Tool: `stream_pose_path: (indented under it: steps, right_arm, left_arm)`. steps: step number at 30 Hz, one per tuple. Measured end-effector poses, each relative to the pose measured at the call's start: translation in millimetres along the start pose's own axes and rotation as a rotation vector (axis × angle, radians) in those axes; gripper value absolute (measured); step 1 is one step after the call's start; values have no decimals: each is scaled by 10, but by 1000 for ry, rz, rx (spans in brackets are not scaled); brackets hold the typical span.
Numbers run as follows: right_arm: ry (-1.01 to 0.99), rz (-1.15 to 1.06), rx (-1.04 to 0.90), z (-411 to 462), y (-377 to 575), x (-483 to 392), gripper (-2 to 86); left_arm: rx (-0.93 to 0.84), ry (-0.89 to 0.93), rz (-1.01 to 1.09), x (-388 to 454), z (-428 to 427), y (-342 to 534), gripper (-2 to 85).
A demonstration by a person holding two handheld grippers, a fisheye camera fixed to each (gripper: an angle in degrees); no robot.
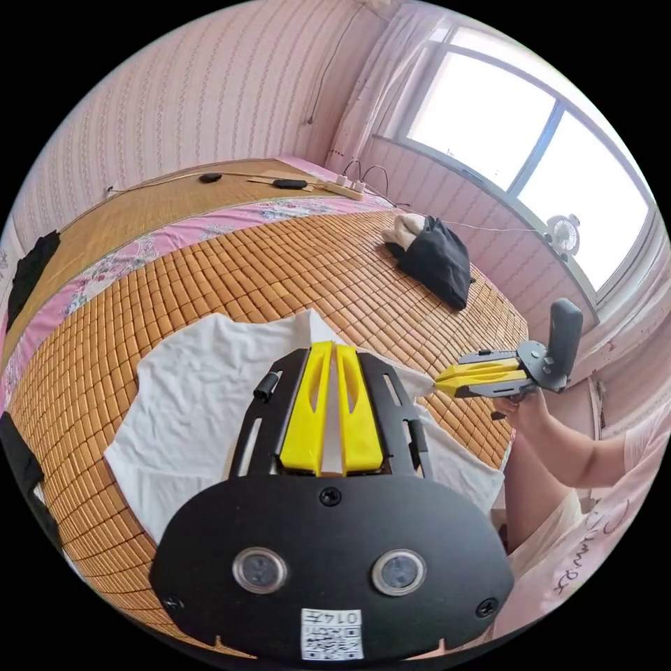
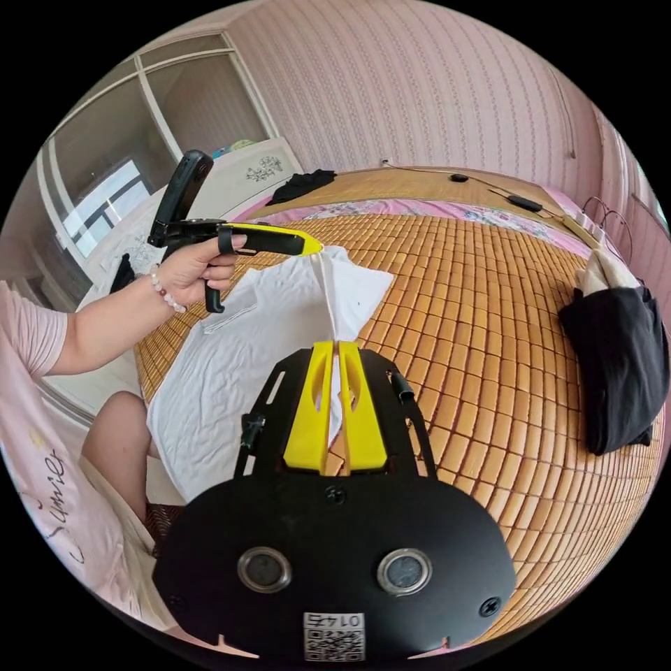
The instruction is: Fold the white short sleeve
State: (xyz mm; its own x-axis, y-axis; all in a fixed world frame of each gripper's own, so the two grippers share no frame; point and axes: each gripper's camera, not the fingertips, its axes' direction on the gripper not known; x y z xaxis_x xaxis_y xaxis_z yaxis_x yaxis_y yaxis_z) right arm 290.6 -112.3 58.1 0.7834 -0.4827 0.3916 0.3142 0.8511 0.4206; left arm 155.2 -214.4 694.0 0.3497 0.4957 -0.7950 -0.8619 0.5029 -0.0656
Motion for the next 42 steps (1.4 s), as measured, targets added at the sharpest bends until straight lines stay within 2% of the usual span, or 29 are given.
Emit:
stream_pose_path:
  steps: [4,7,13,16,20,23,25,27,30,36,42]
  right_arm:
    - [-26,-40,-126,149,53,-160,4]
    - [-3,-27,-152,170,-21,-139,13]
    - [90,-13,-169,485,-636,-11,65]
    - [95,-2,-198,788,-1018,75,86]
    - [103,65,-248,1161,-1358,227,99]
    - [129,97,-268,1302,-1527,327,43]
    - [83,90,-280,1320,-1630,403,8]
    - [33,106,-282,1301,-1699,486,2]
    - [-2,155,-228,1165,-1823,649,-1]
    - [14,213,-166,921,-2163,897,0]
    - [90,206,-132,735,-2451,899,1]
  left_arm:
    - [-94,-32,-137,-449,-198,775,61]
    - [-71,-4,-219,-723,-435,1112,65]
    - [31,-148,-324,-1365,-958,1572,65]
    - [56,-134,-417,-1740,-1063,1723,71]
    - [6,-164,-462,-2068,-955,1742,90]
    - [-37,-154,-477,-2228,-813,1715,90]
    - [-57,-133,-493,-2321,-753,1714,73]
    - [-76,-136,-508,-2398,-728,1726,19]
    - [-72,-125,-509,-2506,-737,1746,-4]
    - [50,-109,-592,-2676,-954,1656,-10]
    - [145,-184,-497,-2502,-1226,1345,-10]
